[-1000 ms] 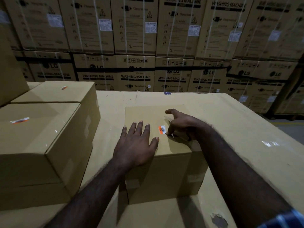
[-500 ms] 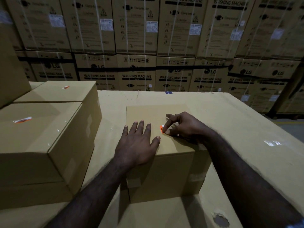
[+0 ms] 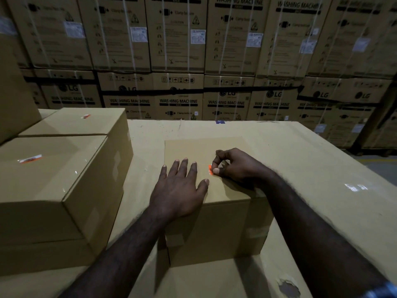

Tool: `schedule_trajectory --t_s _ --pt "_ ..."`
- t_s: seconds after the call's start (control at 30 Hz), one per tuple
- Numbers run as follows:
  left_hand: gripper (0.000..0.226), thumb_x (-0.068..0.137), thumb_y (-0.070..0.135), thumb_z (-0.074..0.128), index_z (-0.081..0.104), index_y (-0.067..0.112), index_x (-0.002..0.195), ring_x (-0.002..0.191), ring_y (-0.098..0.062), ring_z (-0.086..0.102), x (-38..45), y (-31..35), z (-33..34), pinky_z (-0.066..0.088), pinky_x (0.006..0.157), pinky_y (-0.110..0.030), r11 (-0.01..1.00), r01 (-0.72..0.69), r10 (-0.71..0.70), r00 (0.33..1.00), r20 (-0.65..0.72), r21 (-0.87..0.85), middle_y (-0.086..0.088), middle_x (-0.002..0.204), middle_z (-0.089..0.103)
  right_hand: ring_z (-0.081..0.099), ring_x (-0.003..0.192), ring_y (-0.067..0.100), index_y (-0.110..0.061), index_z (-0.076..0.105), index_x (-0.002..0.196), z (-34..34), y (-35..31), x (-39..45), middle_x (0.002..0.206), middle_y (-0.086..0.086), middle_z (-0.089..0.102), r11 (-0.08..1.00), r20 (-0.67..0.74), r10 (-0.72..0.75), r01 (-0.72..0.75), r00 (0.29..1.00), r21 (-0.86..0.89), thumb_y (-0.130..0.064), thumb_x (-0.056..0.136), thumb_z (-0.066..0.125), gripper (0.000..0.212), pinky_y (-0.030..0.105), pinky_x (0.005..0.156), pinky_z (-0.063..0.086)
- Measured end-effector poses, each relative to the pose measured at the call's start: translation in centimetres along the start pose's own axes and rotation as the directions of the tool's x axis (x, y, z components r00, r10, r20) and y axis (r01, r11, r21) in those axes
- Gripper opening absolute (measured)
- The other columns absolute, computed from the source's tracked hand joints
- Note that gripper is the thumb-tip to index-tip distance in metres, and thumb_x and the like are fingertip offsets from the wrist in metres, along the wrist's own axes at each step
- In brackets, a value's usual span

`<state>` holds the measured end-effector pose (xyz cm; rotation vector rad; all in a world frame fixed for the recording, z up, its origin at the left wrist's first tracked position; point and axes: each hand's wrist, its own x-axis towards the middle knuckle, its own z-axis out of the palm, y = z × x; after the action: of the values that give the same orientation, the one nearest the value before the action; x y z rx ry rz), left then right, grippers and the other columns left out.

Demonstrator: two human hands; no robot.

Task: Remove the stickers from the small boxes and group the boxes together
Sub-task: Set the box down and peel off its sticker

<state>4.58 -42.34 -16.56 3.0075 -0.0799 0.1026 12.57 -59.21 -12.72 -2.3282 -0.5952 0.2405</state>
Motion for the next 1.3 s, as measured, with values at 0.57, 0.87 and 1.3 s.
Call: schedule_trajectory --t_s 0.57,0.87,1.3 --pt "0.070 0.096 0.061 0.012 0.000 0.023 0.154 0.149 -0.022 -0.005 0.2 -0.2 0.2 -0.004 0.120 -0.048 1.000 -0.001 0.001 1.000 0.010 0.012 -0.004 0.162 -0.004 0.061 0.074 0.016 -0.017 0.065 0.094 0.9 0.5 -1.0 0.084 0.012 0.066 0.916 -0.336 -0.016 0.149 0.942 0.373 -0.015 0.092 0.064 0.004 0.022 0.055 0.051" --pt "0.070 0.096 0.061 0.012 0.001 0.024 0.154 0.149 -0.022 -0.005 0.1 -0.1 0.0 -0.003 0.120 -0.048 1.000 -0.006 0.006 1.000 0.005 0.003 -0.004 0.162 -0.003 0.066 0.089 0.006 -0.020 0.071 0.093 1.1 0.9 -1.3 0.091 -0.007 0.071 0.949 -0.332 -0.053 0.151 0.942 0.276 -0.015 0.086 0.070 0.008 0.025 0.080 0.051" --pt "0.069 0.096 0.060 0.012 0.002 0.023 0.154 0.149 -0.022 -0.004 0.2 -0.2 0.4 -0.006 0.117 -0.046 1.000 -0.011 0.011 1.000 -0.017 0.008 -0.003 0.163 -0.002 0.043 0.133 0.019 -0.030 0.033 0.140 2.0 1.1 -0.4 0.146 -0.005 0.046 0.967 -0.257 -0.064 -0.004 0.964 -0.254 -0.046 0.090 0.060 0.060 0.055 0.113 0.022"
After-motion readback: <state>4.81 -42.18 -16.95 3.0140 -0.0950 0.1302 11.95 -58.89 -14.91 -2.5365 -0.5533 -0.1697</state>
